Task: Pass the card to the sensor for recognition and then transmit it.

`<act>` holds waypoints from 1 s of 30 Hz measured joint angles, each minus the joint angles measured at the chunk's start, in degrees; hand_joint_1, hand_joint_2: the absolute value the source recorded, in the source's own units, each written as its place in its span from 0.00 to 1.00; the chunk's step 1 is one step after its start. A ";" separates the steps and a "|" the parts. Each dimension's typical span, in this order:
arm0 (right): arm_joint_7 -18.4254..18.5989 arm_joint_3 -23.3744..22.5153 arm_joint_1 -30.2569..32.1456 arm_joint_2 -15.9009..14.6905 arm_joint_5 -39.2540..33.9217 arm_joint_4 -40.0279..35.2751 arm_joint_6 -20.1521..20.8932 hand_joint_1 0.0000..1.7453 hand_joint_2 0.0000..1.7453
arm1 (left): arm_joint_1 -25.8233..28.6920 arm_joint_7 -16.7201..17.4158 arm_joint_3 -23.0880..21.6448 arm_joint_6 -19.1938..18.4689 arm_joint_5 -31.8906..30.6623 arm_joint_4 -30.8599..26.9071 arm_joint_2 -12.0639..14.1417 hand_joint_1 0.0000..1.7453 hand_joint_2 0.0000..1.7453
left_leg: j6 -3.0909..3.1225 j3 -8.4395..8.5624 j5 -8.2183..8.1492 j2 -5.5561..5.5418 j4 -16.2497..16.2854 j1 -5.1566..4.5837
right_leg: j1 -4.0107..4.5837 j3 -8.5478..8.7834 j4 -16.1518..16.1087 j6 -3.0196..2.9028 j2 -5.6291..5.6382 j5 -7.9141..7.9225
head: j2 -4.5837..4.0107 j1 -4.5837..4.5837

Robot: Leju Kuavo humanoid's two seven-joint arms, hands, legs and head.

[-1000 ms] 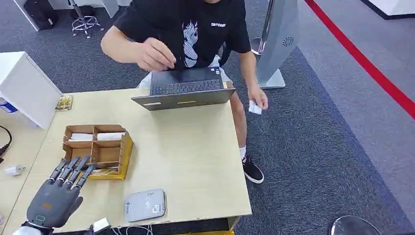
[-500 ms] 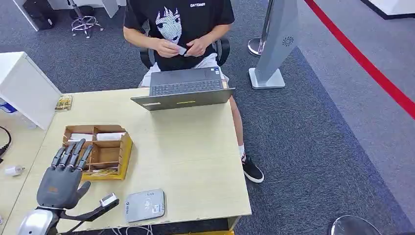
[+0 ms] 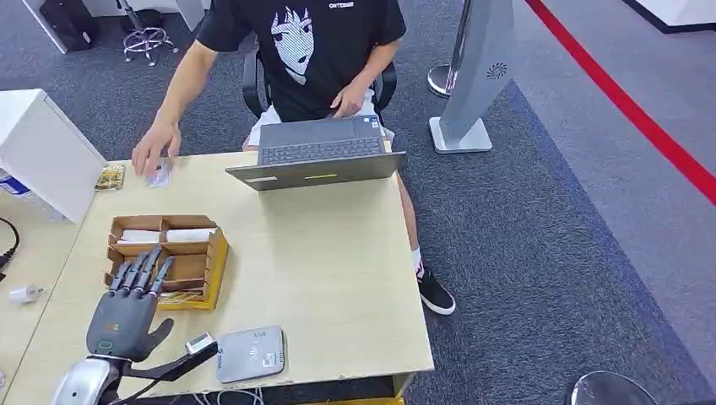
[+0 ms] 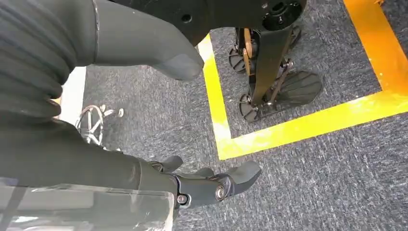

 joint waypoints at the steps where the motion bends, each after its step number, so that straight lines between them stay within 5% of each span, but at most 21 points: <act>1: 0.00 0.00 -0.01 0.00 0.00 0.00 0.00 0.00 1.00 | 0.00 0.00 0.00 0.00 -0.02 0.26 -0.07 0.00 1.00 | 0.00 0.00 0.00 0.00 0.00 0.00 | 0.00 0.00 0.00 0.00 0.00 0.00 | 0.00 0.00; 12: 0.02 -0.04 -0.01 0.00 0.46 0.00 0.39 0.00 1.00 | 0.03 -0.07 0.00 0.17 -0.09 1.42 -0.44 0.00 1.00 | 0.00 0.00 0.00 0.00 0.00 0.00 | 0.00 0.00 0.00 0.00 0.00 0.00 | 0.00 0.00; 13: 0.02 -0.04 0.00 0.00 0.48 0.00 0.48 0.00 1.00 | 0.05 -0.07 0.00 0.17 -0.09 1.49 -0.44 0.11 1.00 | 0.00 0.00 0.00 0.00 0.00 0.00 | 0.00 0.00 0.00 0.00 0.00 0.00 | 0.00 0.00; 14: 0.02 -0.04 0.01 0.00 0.48 0.00 0.63 0.00 1.00 | 0.07 -0.07 0.00 0.20 -0.09 1.49 -0.44 0.11 1.00 | 0.00 0.00 0.00 0.00 0.00 0.00 | 0.00 0.00 0.00 0.00 0.00 0.00 | 0.00 0.00; 15: 0.02 -0.04 0.00 0.00 0.48 0.00 0.61 0.00 1.00 | 0.08 -0.07 0.00 0.20 -0.05 1.49 -0.41 1.00 1.00 | 0.00 0.00 0.00 0.00 0.00 0.00 | 0.00 0.00 0.00 0.00 0.00 0.00 | 0.00 0.00; 30: 0.13 -0.28 0.02 -0.02 0.55 0.00 0.77 0.00 1.00 | 0.49 -0.57 0.00 -0.02 1.20 1.49 -0.26 1.00 1.00 | 0.00 0.00 0.00 0.01 0.00 0.00 | 0.00 0.00 0.00 0.00 0.01 0.00 | 0.00 -0.02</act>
